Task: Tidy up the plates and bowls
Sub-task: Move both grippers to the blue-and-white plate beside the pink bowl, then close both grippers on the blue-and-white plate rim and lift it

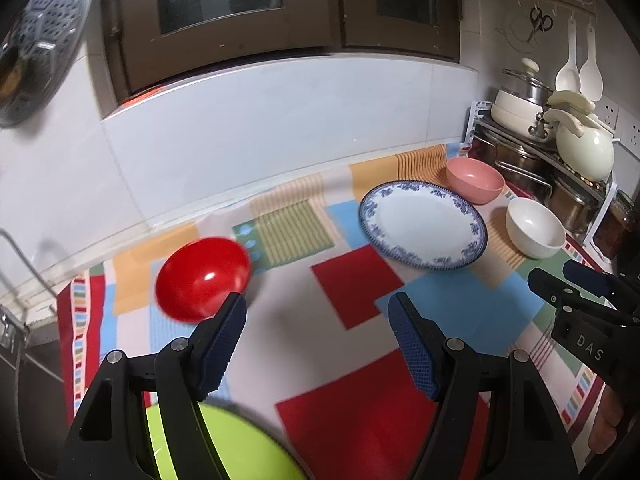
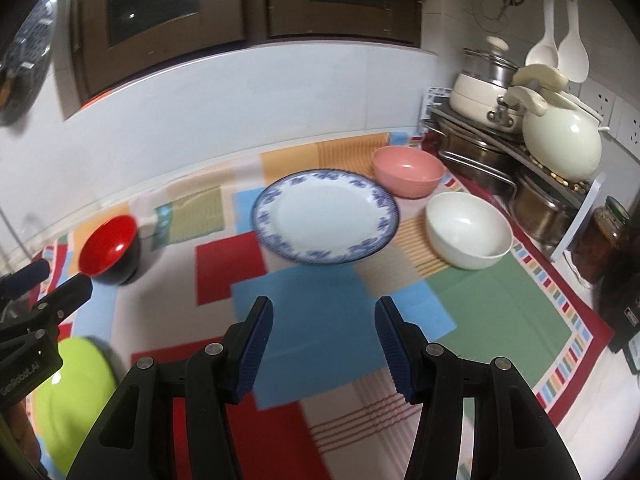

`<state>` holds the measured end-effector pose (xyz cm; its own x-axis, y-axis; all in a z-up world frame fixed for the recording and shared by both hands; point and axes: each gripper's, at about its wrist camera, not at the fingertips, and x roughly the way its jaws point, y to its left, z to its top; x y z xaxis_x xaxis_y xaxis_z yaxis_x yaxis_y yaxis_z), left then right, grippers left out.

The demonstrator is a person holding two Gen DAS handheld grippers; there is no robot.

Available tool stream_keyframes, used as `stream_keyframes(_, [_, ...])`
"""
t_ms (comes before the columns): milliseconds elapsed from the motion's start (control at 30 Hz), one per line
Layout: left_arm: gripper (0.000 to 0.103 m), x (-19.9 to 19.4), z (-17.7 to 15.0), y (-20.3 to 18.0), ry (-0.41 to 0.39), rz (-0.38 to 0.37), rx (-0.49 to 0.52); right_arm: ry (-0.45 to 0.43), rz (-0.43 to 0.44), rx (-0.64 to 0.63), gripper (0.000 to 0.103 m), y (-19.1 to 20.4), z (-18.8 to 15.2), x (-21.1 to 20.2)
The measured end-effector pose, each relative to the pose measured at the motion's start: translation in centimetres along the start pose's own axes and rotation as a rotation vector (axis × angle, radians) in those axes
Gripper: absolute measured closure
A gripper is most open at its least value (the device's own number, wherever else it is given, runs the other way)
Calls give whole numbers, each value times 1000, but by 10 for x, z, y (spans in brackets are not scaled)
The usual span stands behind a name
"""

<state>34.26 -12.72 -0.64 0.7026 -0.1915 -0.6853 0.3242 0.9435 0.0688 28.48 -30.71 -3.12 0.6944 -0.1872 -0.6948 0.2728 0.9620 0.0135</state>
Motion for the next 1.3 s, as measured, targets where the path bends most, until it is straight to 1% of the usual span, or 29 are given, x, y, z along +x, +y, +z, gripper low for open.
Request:
stream_keyframes(267, [30,28,30,-20,-9,-11,29,3,-11,86,49,-31,21,28])
stream_keyframes(467, [30,60,55,-29,5,-24,50,13,-9,129,49,-45,37,53])
stream_keyframes(600, [30,82,65,-33,15,-27,63,27,-6,161,49,-52,45,74])
stream_keyframes(867, [30,137,75,-39,57,-39,80,63,-40,188,49,-64,55,120])
stream_keyframes(967, [30,162,78,-41,102,-61,79,78,-54,200,49,-68,56,136])
stream_keyframes(1200, [30,205,81,-48,163,-98,74,107,-81,218,49,-70,56,165])
stream_keyframes(1300, [30,220,82,-51,180,-94,76,119,-96,229,49,-72,55,176])
